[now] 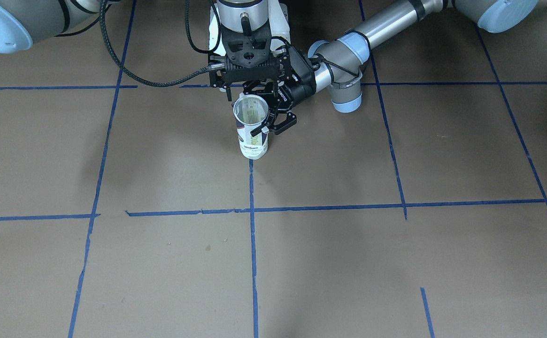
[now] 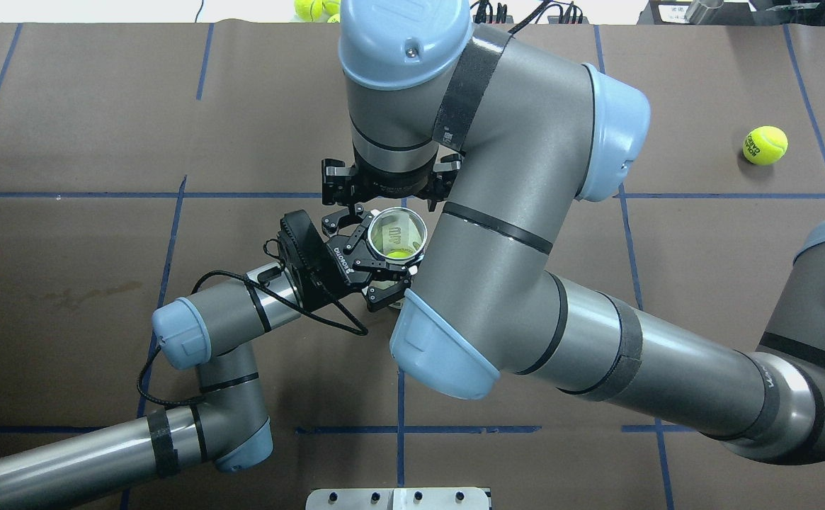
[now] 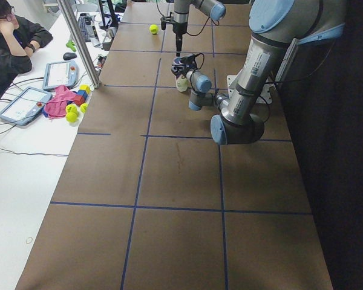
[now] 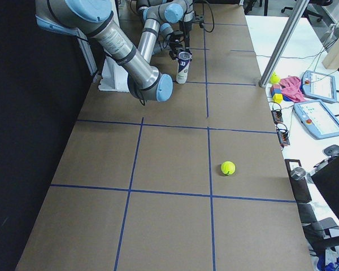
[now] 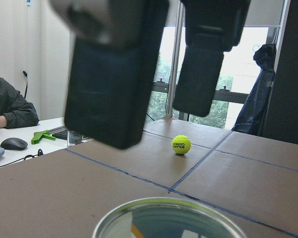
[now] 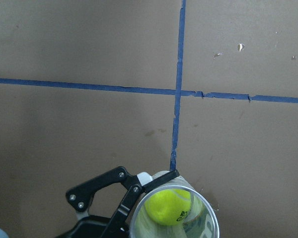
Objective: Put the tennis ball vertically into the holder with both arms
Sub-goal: 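Open the right gripper to drop the ball into the can, then move the right gripper to the second tennis ball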
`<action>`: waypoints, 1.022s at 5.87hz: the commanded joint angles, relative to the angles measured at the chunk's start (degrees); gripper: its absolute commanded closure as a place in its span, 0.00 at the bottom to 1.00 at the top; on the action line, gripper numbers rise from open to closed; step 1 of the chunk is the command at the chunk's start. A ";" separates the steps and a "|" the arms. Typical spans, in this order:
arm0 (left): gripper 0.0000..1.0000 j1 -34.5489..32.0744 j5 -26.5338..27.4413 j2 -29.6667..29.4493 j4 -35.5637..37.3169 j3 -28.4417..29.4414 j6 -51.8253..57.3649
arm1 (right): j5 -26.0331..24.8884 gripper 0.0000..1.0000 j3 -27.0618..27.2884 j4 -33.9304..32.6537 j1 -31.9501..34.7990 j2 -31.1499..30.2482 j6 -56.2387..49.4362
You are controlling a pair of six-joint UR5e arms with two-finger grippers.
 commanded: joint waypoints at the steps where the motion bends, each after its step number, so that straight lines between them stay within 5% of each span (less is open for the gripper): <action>1: 0.13 0.00 0.74 0.00 0.01 -0.09 0.00 | 0.17 0.00 1.33 0.00 0.67 -0.26 -0.54; 4: 0.13 -0.09 0.75 0.00 -0.08 -0.09 0.00 | 7.34 0.00 2.30 0.17 13.46 -9.02 -19.55; 6: 0.13 -0.09 0.83 0.09 -0.87 -0.09 0.00 | 10.69 0.00 5.80 3.05 21.72 -20.32 -36.41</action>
